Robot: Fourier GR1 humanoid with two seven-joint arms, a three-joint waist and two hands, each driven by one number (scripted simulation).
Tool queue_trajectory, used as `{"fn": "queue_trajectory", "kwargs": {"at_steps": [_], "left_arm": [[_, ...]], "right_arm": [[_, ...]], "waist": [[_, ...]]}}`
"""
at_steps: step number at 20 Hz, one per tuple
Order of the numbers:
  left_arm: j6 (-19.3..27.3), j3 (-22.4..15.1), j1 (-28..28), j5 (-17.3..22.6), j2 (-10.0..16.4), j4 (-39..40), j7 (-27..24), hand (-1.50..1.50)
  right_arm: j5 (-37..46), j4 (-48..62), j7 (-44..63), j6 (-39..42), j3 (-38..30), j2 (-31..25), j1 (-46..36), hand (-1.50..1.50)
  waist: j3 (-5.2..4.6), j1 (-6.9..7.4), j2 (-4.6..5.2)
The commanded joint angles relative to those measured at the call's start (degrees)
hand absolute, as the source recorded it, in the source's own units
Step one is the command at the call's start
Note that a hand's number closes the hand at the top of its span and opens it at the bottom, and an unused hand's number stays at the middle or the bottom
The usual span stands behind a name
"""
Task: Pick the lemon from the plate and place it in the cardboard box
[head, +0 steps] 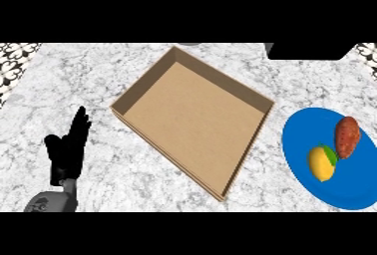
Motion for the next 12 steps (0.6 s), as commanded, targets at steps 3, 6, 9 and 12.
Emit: {"fn": "queue_trajectory", "kwargs": {"at_steps": [3,6,9,12], "left_arm": [[-0.48,0.07,0.27,-0.20,-0.17,-1.58,0.89,0.00],[-1.12,-0.44,0.34,-0.62,0.08,-1.08,1.94,0.00],[1.15,-0.82,-1.72,-1.95,-2.91,2.68,-1.02,0.00],[-0.14,-1.13,-0.05,-1.64,-1.80,-0.68,0.80,0.00]], "right_arm": [[-1.26,5.04,13.89,10.19,5.47,-0.16,-14.68,-1.50],[-0.64,5.22,18.34,12.91,7.03,1.17,-15.68,-1.50],[0.07,3.40,22.59,15.08,11.39,3.21,-16.02,-1.50],[-1.46,9.65,23.64,16.91,9.41,4.19,-23.55,-1.50]], "waist": [[0.13,0.96,0.06],[0.11,0.65,0.00],[0.01,0.11,0.13],[0.09,0.79,0.03]]}}
